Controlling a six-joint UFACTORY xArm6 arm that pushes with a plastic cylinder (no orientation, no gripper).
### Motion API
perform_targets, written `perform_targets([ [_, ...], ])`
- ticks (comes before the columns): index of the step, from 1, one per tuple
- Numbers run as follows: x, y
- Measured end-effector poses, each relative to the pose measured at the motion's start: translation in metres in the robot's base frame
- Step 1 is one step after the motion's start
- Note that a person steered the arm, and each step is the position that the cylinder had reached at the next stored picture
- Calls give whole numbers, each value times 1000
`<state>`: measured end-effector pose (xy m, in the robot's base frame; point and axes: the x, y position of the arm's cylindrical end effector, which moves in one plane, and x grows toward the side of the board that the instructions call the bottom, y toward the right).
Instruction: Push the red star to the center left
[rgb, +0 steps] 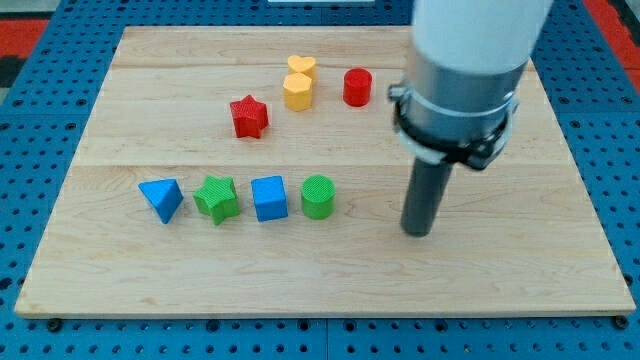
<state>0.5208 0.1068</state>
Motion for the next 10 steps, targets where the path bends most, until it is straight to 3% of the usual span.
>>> perform_targets([
  [2,-135,35],
  [3,-158,-2],
  [7,-142,-221],
  [10,-165,-256],
])
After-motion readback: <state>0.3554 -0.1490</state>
